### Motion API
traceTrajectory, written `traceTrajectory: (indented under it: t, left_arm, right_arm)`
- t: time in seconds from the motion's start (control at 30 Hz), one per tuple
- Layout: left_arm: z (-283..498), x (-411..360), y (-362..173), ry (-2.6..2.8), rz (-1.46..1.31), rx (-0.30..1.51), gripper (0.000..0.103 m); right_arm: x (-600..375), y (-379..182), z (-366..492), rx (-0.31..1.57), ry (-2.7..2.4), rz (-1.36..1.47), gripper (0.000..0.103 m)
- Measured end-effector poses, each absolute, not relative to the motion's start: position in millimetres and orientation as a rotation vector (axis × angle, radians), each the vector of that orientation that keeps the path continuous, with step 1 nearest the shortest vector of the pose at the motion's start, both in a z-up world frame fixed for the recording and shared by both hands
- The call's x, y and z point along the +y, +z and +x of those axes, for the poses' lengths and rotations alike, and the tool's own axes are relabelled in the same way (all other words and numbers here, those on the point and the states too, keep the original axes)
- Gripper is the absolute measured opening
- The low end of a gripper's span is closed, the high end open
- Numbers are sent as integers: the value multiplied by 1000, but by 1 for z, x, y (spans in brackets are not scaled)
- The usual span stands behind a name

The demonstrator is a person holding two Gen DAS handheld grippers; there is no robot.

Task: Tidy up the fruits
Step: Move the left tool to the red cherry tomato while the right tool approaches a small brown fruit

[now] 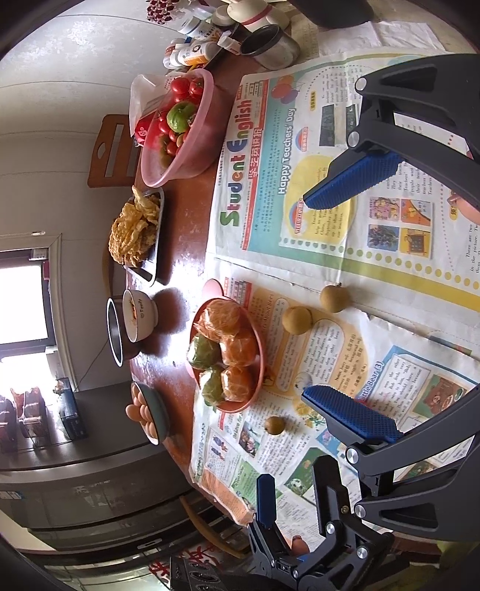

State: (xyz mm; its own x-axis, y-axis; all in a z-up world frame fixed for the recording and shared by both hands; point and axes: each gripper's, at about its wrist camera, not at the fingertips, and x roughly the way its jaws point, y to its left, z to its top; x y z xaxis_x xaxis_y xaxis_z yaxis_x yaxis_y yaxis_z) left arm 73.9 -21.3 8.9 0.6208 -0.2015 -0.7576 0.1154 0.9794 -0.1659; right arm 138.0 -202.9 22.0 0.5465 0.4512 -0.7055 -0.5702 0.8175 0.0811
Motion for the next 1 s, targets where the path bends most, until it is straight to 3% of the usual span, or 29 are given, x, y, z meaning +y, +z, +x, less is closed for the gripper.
traceTrajectory:
  t: [0.53, 0.73, 0.93, 1.0]
  left_arm:
    - [66, -28, -18, -194, -104, 922, 93]
    - [66, -35, -25, -212, -92, 937, 85]
    - [68, -42, -30, -233, -80, 950, 67]
    - [69, -45, -31, -240, -80, 953, 64]
  right_arm:
    - [-200, -11, 133, 830, 576, -249, 95]
    - [-199, -19, 134, 850, 580, -252, 94]
    - [-197, -25, 145, 870, 572, -254, 78]
    - [-195, -27, 148, 876, 578, -254, 68]
